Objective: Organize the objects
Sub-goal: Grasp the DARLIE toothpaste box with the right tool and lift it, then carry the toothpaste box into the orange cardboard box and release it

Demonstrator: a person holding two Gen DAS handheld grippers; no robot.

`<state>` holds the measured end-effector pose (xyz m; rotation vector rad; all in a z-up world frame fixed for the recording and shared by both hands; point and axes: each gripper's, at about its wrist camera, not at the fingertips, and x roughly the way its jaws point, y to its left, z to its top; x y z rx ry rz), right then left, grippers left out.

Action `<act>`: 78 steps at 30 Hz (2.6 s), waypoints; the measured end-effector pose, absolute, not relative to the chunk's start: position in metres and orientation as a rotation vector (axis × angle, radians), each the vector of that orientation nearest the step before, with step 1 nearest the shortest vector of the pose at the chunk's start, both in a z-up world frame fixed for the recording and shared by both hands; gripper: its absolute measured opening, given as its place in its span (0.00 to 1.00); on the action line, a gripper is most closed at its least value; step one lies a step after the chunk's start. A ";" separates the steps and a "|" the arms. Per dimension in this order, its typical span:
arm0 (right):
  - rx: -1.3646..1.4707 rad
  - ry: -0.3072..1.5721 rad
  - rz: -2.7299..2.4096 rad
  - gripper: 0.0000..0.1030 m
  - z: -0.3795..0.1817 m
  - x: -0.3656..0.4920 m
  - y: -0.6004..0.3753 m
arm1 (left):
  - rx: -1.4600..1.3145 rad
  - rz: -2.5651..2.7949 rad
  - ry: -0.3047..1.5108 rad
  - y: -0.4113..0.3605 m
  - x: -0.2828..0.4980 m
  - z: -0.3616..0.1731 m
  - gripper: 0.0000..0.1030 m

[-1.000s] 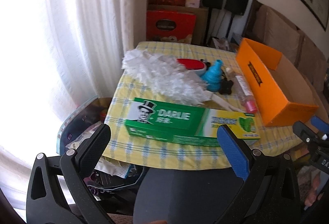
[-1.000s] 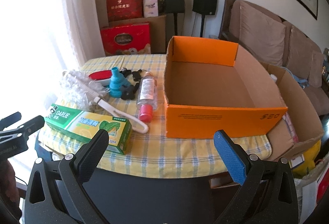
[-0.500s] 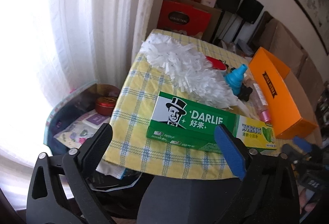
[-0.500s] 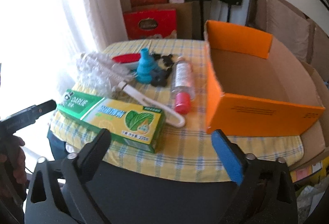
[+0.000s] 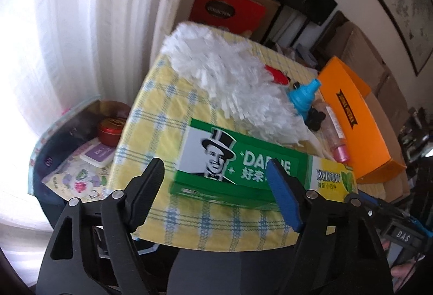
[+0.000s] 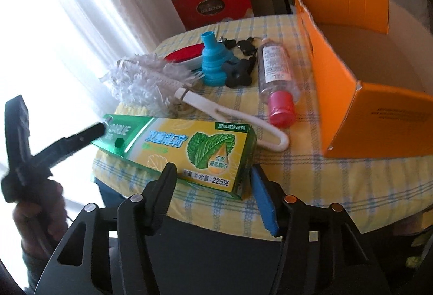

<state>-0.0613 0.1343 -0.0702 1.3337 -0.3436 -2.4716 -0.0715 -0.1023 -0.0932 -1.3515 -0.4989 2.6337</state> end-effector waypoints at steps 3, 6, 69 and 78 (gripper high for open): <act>1.337 -0.362 -2.457 0.55 -0.072 -0.064 0.135 | -1.342 2.635 -0.490 -0.099 -0.071 -0.095 0.72; 1.340 -0.364 -2.451 0.55 -0.072 -0.065 0.134 | -1.341 2.632 -0.489 -0.100 -0.069 -0.093 0.70; 1.192 -0.530 -2.791 0.56 -0.003 -0.067 0.427 | -1.143 2.283 -0.033 0.197 -0.094 0.003 0.71; 1.260 -0.403 -2.823 0.56 -0.010 -0.069 0.415 | -1.171 2.261 0.019 0.189 -0.090 -0.001 0.73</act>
